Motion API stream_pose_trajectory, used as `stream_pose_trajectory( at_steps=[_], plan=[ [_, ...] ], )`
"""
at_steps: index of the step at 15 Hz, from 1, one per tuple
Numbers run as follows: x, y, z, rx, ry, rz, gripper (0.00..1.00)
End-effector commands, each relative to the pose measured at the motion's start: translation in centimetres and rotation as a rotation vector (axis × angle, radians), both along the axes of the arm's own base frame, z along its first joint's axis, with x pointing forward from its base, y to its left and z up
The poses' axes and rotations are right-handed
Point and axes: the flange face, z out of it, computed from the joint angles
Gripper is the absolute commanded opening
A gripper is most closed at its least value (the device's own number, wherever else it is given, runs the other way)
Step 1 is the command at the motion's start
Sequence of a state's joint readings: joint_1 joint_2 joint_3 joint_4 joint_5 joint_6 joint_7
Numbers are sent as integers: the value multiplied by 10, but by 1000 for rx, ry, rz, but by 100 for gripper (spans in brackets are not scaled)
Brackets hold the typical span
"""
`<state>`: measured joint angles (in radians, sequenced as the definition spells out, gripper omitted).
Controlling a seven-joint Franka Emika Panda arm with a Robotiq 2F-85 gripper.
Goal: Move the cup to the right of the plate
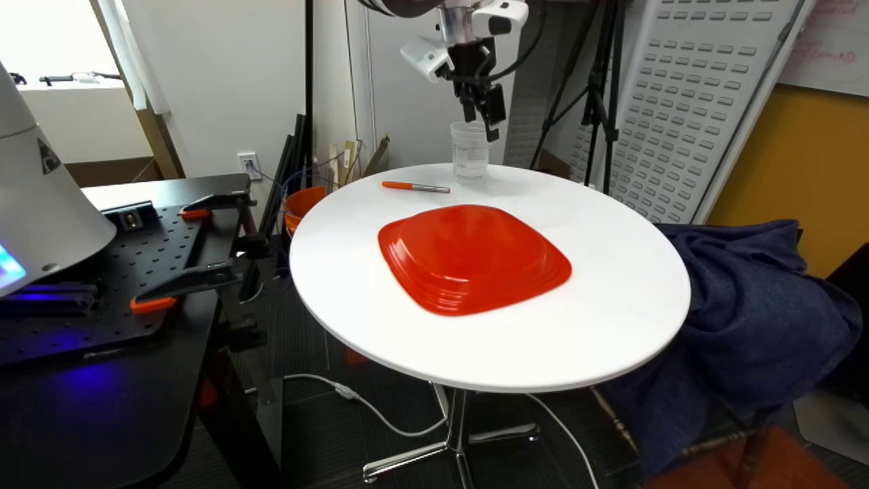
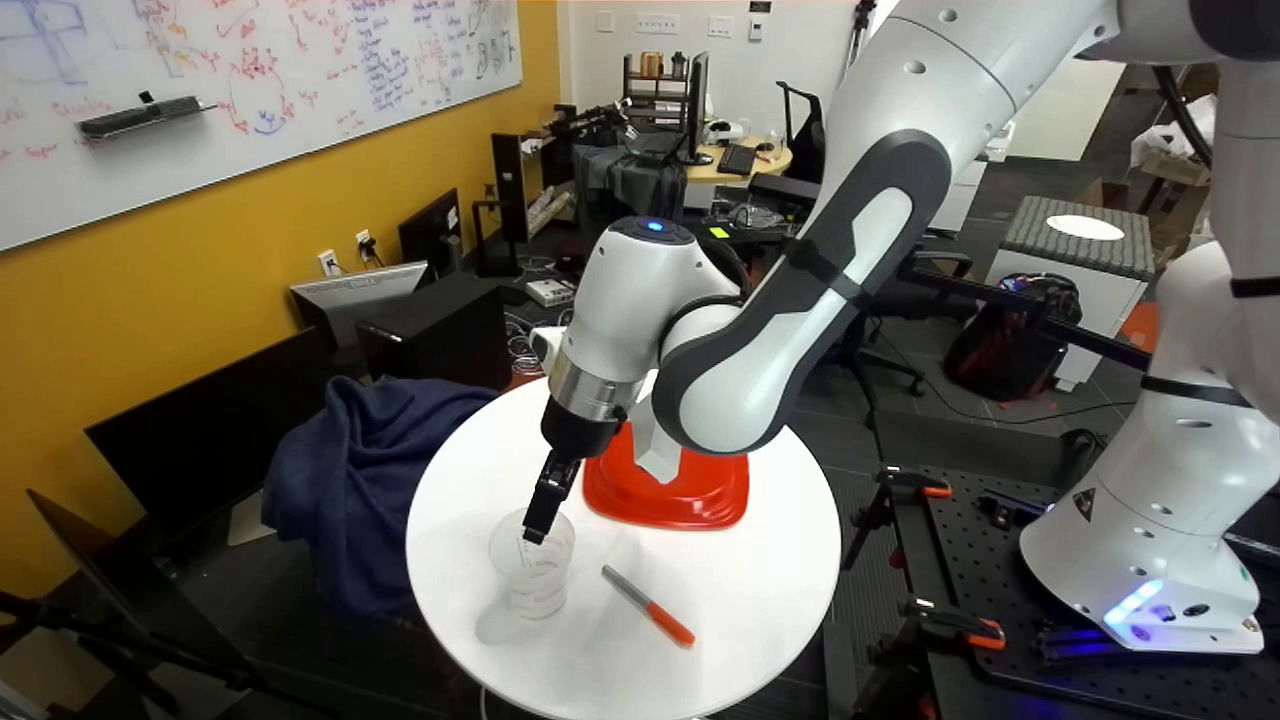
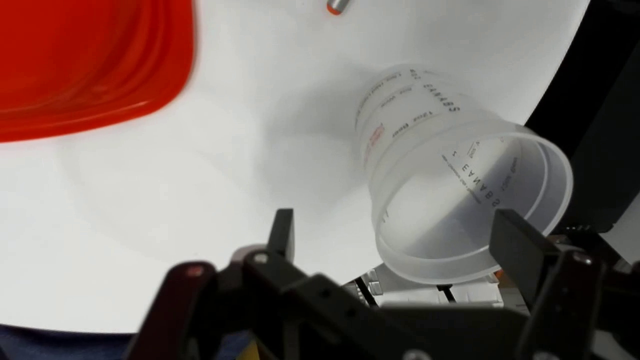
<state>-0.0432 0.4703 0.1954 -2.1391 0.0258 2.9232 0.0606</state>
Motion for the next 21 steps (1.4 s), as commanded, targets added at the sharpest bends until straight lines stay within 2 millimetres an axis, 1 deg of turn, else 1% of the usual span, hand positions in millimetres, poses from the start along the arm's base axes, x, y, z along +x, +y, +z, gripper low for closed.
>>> stream_pose_trajectory(
  at_steps=[1, 5, 10, 11, 12, 13, 15, 16, 20, 21],
  plan=[
    [8, -6, -1, 1, 44, -3, 100],
    [15, -12, -7, -13, 86, -10, 100],
    [25, -10, -15, -25, 110, 0, 100],
    [27, -9, -17, -24, 113, 3, 88],
    [28, -8, -18, -24, 113, 5, 74],
    [30, -6, -19, -25, 114, 8, 68],
    [32, -4, -21, -24, 116, 11, 52],
    [33, -4, -22, -24, 116, 11, 42],
    [36, -2, -22, -24, 120, 16, 14],
    [37, -1, -22, -24, 120, 17, 5]
  ],
)
